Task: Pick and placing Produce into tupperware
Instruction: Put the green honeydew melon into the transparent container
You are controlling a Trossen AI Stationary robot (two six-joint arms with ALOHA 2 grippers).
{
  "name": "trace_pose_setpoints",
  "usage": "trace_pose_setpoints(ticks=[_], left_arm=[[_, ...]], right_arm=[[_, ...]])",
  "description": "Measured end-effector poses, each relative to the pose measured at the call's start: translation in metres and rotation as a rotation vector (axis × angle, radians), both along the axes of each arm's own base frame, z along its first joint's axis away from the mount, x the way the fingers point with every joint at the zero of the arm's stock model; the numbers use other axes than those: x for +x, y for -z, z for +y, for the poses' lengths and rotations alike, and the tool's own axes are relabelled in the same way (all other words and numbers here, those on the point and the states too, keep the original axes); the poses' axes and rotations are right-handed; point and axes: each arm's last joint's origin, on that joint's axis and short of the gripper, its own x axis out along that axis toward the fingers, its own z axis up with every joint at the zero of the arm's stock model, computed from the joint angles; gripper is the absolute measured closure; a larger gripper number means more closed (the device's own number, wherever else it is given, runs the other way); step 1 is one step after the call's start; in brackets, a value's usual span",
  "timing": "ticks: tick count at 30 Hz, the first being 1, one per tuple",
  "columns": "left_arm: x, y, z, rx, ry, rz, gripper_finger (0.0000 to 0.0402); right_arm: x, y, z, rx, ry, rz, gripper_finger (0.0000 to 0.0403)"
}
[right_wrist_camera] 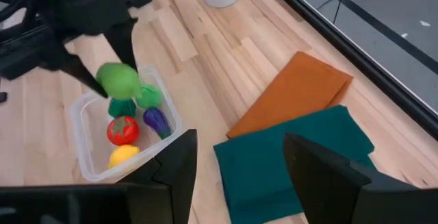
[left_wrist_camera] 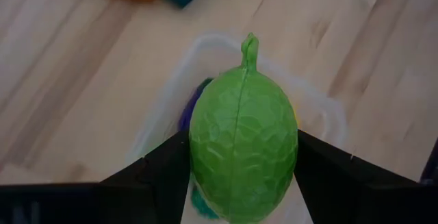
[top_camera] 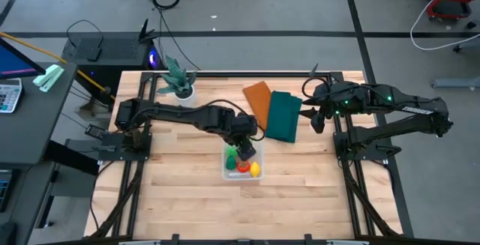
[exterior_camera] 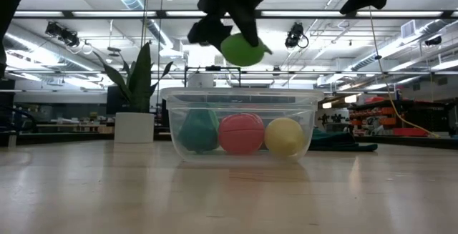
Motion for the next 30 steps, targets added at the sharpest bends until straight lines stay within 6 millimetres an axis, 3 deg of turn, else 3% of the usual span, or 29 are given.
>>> trace_pose_setpoints(ticks=[30], left_arm=[[0.026, 0.061, -0.017, -0.001, 0.037, 0.103, 0.0160]], right_arm=[[-0.001, 0.002, 0.000, 0.001, -0.005, 0.022, 0.0225]])
